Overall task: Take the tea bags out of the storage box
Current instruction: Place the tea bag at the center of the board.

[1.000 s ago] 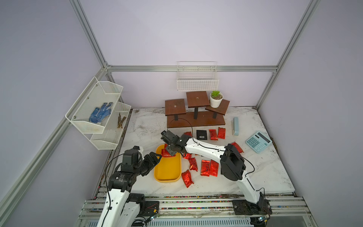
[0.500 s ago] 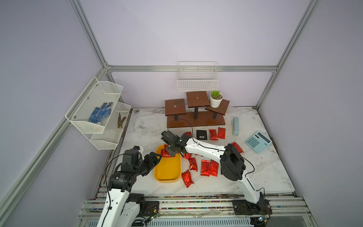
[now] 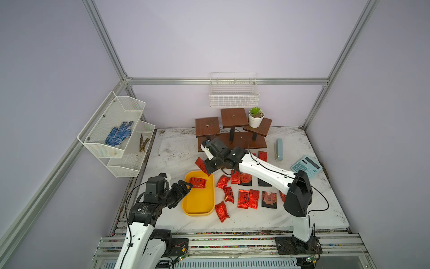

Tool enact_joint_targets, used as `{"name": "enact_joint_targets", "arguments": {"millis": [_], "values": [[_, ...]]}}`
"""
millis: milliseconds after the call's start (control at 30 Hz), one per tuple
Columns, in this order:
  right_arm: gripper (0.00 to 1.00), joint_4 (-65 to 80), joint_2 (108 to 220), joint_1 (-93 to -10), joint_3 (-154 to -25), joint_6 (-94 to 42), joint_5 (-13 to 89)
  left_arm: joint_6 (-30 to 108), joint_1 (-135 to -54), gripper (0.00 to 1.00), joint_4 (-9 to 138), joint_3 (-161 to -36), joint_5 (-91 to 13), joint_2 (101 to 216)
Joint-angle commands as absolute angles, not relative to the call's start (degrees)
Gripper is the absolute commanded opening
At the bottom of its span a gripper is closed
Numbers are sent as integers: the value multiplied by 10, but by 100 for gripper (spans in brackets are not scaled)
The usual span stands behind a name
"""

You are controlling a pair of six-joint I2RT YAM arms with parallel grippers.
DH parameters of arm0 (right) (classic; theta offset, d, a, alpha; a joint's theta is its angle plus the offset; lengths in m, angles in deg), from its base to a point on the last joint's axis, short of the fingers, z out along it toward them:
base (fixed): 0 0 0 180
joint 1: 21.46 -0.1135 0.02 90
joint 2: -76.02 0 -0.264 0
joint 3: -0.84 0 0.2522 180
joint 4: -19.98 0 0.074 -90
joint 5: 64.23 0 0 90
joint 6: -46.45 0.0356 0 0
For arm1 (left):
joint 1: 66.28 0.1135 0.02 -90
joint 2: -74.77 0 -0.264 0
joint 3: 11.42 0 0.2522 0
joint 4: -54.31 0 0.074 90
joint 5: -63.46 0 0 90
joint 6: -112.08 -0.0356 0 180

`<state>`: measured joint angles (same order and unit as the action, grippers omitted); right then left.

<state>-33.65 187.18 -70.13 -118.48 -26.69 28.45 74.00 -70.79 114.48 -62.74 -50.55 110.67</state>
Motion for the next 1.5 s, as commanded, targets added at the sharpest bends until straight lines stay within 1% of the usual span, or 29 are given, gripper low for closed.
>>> {"name": "enact_joint_targets", "arguments": {"millis": [0,200,367,467,633,733,933,1100,1133,1200,1300,1367,1467], "values": [[0,-296,1850,-672,-1165,-235,330,745,-705,79,1146,-645,-521,1093],[0,-251,1882,-611,-1172,-187,385,762,-705,78,1156,-636,-535,1060],[0,-209,1973,-581,-1208,-134,474,770,-705,78,1183,-628,-532,1021],[0,-170,2015,-580,-1208,-89,491,771,-705,78,1201,-626,-530,1006],[0,-100,2060,-580,-1199,-16,501,770,-705,78,1221,-628,-526,991],[0,-93,2084,-580,-1208,7,496,768,-705,78,1226,-629,-526,992],[0,-99,2096,-579,-1198,21,465,767,-705,78,1226,-632,-520,997],[0,-105,2092,-575,-1192,16,458,749,-704,78,1229,-648,-508,1027],[4,-106,2089,-574,-1192,15,459,744,-705,77,1230,-652,-504,1034],[18,-106,2077,-574,-1188,8,460,734,-705,76,1232,-662,-491,1053],[34,-112,2053,-574,-1184,-6,455,717,-705,75,1232,-680,-474,1083],[40,-117,2035,-574,-1178,-16,450,703,-705,74,1234,-694,-462,1107],[43,-127,2000,-572,-1167,-33,444,681,-710,73,1241,-718,-437,1144]]}}
